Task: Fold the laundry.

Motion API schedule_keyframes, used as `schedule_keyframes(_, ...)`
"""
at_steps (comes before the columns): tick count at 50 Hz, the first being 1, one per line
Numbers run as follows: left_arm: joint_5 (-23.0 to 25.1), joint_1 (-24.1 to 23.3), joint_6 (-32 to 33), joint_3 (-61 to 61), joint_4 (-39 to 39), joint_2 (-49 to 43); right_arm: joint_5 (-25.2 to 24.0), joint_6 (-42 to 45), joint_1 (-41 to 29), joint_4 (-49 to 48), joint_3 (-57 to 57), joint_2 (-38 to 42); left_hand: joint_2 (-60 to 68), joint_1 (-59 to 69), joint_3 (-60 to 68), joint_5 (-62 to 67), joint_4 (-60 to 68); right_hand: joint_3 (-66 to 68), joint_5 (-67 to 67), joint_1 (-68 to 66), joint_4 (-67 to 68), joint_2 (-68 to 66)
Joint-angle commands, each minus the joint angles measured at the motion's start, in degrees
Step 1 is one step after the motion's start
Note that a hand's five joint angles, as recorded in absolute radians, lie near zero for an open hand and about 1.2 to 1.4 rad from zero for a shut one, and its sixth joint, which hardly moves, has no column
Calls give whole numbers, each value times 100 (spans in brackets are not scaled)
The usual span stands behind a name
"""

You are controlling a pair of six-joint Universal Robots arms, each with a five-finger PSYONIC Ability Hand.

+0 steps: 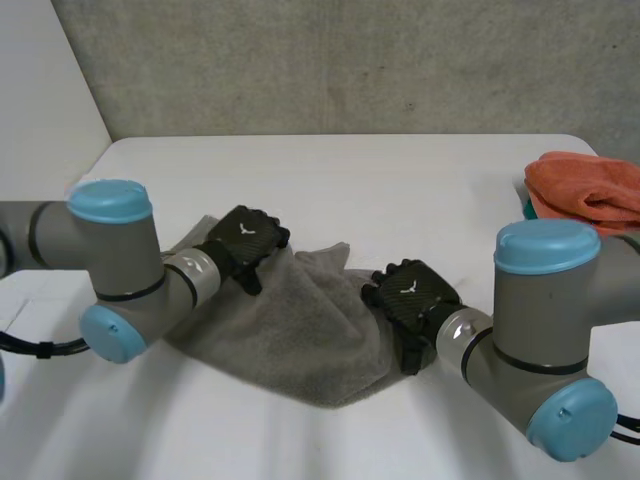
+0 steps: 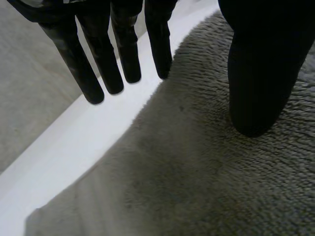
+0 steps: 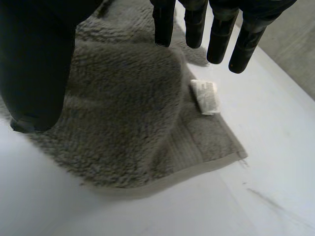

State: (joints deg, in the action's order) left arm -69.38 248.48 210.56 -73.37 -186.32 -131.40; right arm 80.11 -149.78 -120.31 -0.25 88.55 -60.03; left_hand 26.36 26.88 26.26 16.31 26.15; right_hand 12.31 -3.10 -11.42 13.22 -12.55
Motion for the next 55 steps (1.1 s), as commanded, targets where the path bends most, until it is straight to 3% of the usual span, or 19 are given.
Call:
schedule_keyframes(1,-23,-212,-6,130,-19,-333,-13,28,-89,-124,5,281,2488,2436,2498,2493,2509,1084,-1005,-1174,994,-1060)
schedule_keyframes(3,-32,-221,-15,165,-19,-369,-4,28,-115,-299,-48,351,3526,3475,3536,3532,3547,3078,-2999,-3167,2987,-3054)
schedule_keyframes(4,-58,-229,-15,183,-19,-377,-4,28,-115,-387,-66,369,5131,5080,5142,5137,5153,3940,-3861,-4030,3850,-3916)
schedule_keyframes(7,-84,-238,-6,270,-89,-378,22,80,-124,-703,-162,404,5364,5312,5374,5369,5385,6758,-6679,-6848,6668,-6734)
schedule_keyframes(10,-216,-273,12,472,-343,-343,119,98,-124,-932,-486,500,5364,5312,5374,5369,5385,6769,-6690,-6858,6678,-6745)
schedule_keyframes(16,-1094,-440,-6,1166,-1318,26,452,107,-124,-976,-1646,606,5364,5312,5374,5369,5385,6769,-6690,-6858,6678,-6745)
schedule_keyframes(21,-1604,-502,-76,1422,-2136,588,962,116,-89,-1396,-2569,300,5364,5312,5374,5369,5385,6769,-6690,-6858,6678,-6745)
schedule_keyframes(24,-1719,-625,-85,1308,-2576,966,990,125,-54,-1749,-2597,-8,5364,5312,5374,5369,5385,6769,-6690,-6858,6678,-6745)
schedule_keyframes(32,-1754,-704,-94,-377,-2708,2074,507,414,8,-1830,-1457,-790,5364,5312,5374,5369,5385,6769,-6690,-6858,6678,-6745)
schedule_keyframes(37,-1719,-985,-94,-1845,-2603,2426,-117,1378,60,-1111,88,-1318,5364,5312,5374,5369,5385,6769,-6690,-6858,6678,-6745)
schedule_keyframes(40,-1693,-1240,-94,-2558,-2594,2444,-232,2117,113,-645,801,-1345,5364,5312,5374,5369,5385,6769,-6690,-6858,6678,-6745)
schedule_keyframes(42,-1693,-1407,-103,-2954,-2559,2382,-206,2443,174,-468,1049,-1345,4176,4124,4186,4181,4197,6769,-6690,-6858,6678,-6745)
schedule_keyframes(43,-1702,-1451,-103,-3033,-2541,2374,-180,2567,210,-380,1129,-1336,3889,3837,3899,3894,3910,6009,-5930,-6098,5918,-5985)
schedule_keyframes(44,-1702,-1512,-111,-3112,-2498,2356,-162,2733,288,-283,1243,-1336,3270,3218,3280,3275,3291,3553,-3474,-3643,3463,-3529)
schedule_keyframes(47,-1719,-1627,-50,-3149,-2165,2111,-13,2665,342,-326,1174,-1354,-288,-339,-278,-282,-267,611,-533,-701,521,-587)
schedule_keyframes(51,-1745,-1548,-102,-3008,-1900,2101,259,2296,324,-519,656,-1354,-420,-472,-410,-415,-399,-38,116,-52,-128,62)
schedule_keyframes(55,-1737,-890,-94,-2744,-1513,2452,286,1655,289,-511,-12,-1380,-454,-505,-444,-448,-433,80,-1,-169,-11,-56)
